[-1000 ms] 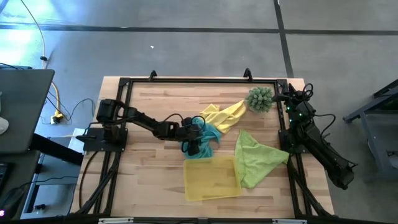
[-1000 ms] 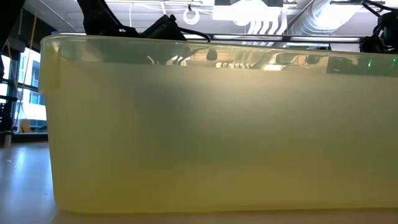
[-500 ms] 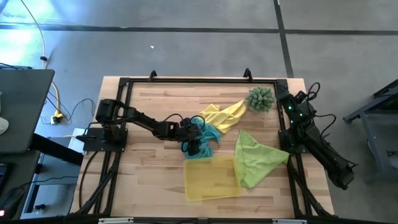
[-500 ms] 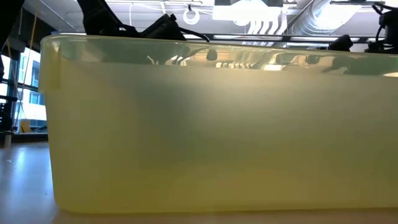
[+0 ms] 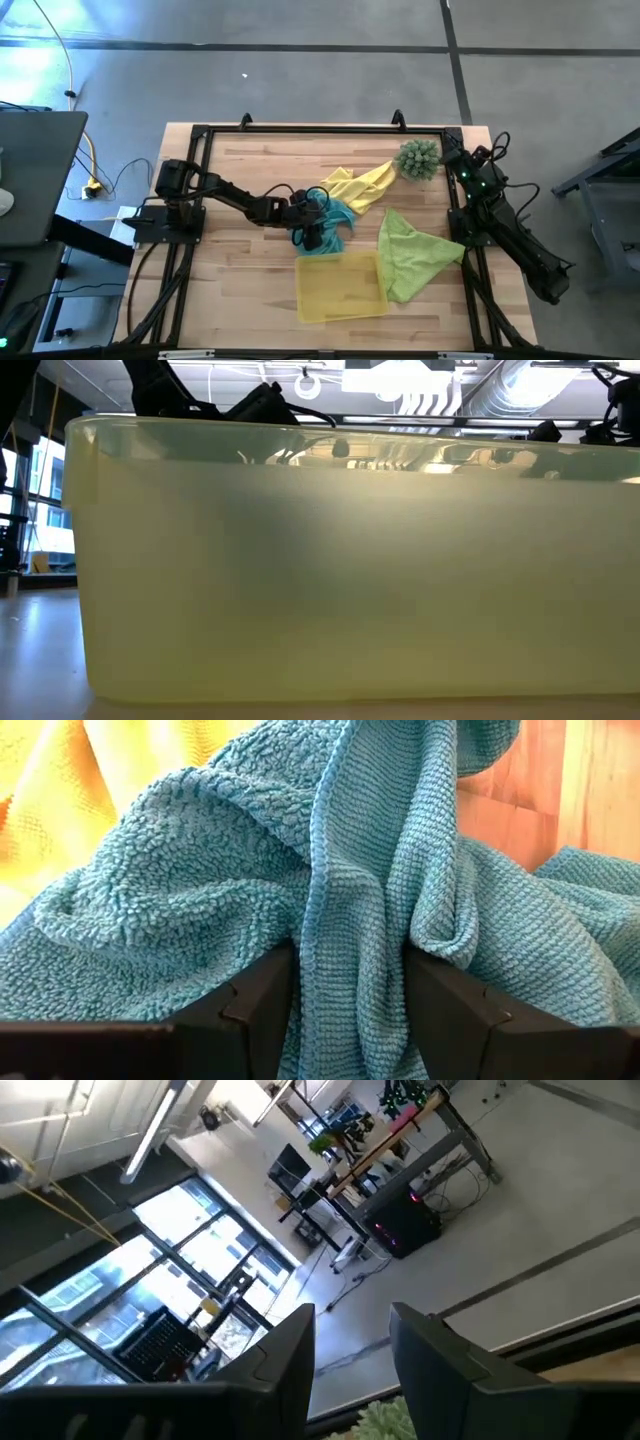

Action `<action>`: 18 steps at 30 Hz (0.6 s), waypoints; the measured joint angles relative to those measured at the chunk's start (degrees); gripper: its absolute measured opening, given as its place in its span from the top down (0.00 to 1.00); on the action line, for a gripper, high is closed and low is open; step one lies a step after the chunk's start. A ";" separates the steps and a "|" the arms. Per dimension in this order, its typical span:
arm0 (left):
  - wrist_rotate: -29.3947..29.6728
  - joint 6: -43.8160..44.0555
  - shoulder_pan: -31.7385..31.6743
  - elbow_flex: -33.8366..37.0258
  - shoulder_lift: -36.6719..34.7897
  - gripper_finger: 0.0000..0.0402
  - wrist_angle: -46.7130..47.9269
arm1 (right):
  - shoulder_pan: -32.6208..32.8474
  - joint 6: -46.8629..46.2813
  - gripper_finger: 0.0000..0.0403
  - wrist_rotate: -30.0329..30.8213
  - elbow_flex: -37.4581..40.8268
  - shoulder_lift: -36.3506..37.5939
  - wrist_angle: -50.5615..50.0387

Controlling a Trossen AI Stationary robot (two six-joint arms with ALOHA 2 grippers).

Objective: Roll microfiber towels into tight, uniform cylinder then place into a basket
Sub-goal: Fold the blue towel

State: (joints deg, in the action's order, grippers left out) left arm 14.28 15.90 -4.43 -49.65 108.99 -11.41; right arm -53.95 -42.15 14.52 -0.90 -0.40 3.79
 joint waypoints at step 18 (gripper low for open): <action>0.31 0.00 -0.02 0.00 0.00 0.57 -0.40 | 0.00 16.35 0.70 -17.16 -6.96 -0.06 11.09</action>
State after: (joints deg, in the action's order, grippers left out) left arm 14.59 15.90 -4.45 -49.65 108.99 -11.81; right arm -53.95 -25.79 -2.63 -7.86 -0.47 14.88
